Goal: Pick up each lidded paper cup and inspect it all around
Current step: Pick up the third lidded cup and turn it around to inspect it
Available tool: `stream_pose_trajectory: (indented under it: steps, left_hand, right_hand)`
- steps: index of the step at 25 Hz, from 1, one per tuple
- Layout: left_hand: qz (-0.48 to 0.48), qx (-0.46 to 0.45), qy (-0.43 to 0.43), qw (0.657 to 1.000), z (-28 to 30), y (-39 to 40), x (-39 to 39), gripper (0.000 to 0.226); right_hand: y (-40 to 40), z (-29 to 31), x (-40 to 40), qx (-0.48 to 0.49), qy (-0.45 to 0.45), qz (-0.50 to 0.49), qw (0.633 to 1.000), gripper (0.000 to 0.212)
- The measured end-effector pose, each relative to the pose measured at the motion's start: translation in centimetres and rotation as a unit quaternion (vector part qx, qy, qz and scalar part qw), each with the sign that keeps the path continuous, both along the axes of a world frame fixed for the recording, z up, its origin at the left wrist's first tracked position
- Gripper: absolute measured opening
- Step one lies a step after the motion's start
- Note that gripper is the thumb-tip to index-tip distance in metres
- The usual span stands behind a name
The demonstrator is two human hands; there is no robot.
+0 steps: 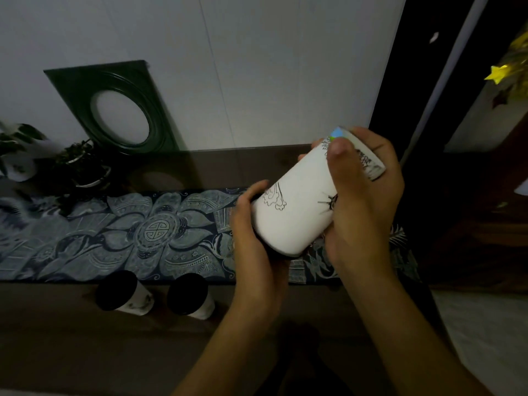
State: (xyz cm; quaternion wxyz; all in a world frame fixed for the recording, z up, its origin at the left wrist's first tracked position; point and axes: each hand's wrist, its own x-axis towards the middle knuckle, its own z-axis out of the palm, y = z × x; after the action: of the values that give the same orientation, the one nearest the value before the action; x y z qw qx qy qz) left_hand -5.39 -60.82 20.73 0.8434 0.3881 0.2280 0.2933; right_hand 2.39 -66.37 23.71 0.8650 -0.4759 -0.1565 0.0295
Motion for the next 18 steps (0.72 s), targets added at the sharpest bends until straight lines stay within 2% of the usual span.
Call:
stream_pose_trajectory:
  steps: [1,3,4,6,8,10,13,15,16,18]
  left_hand:
    - [0.001,0.011,-0.022,1.0,-0.3,0.0,-0.1,0.037]
    - [-0.044,-0.033,-0.024,0.998,-0.2,0.3,-0.4,0.045]
    - [-0.094,-0.077,0.005,0.993,0.3,0.7,-0.5,0.053]
    - [-0.251,-0.134,0.061,0.957,1.8,1.3,-0.8,0.063]
    - [-0.325,-0.153,0.07,0.93,2.3,1.6,-1.1,0.063]
    - [-0.287,-0.148,0.07,0.944,2.2,1.7,-0.9,0.056]
    - [-0.153,-0.09,0.064,0.982,1.6,1.2,-0.2,0.057]
    - [-0.075,-0.043,0.04,0.995,1.1,0.9,0.1,0.051]
    - [-0.061,-0.033,0.035,0.997,0.9,0.9,0.2,0.049]
    - [-0.107,-0.05,0.043,0.992,1.0,1.3,0.0,0.051]
  right_hand:
    - [-0.2,0.1,0.3,-0.007,-0.007,0.016,1.0,0.045]
    - [-0.9,0.4,1.3,-0.013,-0.088,0.114,0.99,0.055]
    - [-1.2,0.7,1.8,-0.008,-0.135,0.179,0.974,0.063]
    - [-1.7,1.4,2.5,0.0,-0.185,0.288,0.94,0.071]
    - [-1.8,1.7,2.5,-0.003,-0.186,0.315,0.931,0.071]
    - [-1.5,1.6,2.0,0.001,-0.167,0.27,0.948,0.068]
    - [-0.6,0.6,1.0,0.034,-0.108,0.167,0.98,0.064]
    - [-0.2,0.0,0.5,0.038,-0.049,0.098,0.993,0.06]
    - [-0.2,-0.2,0.4,0.034,-0.032,0.082,0.996,0.057]
    - [-0.6,-0.2,0.8,0.024,-0.048,0.106,0.993,0.062]
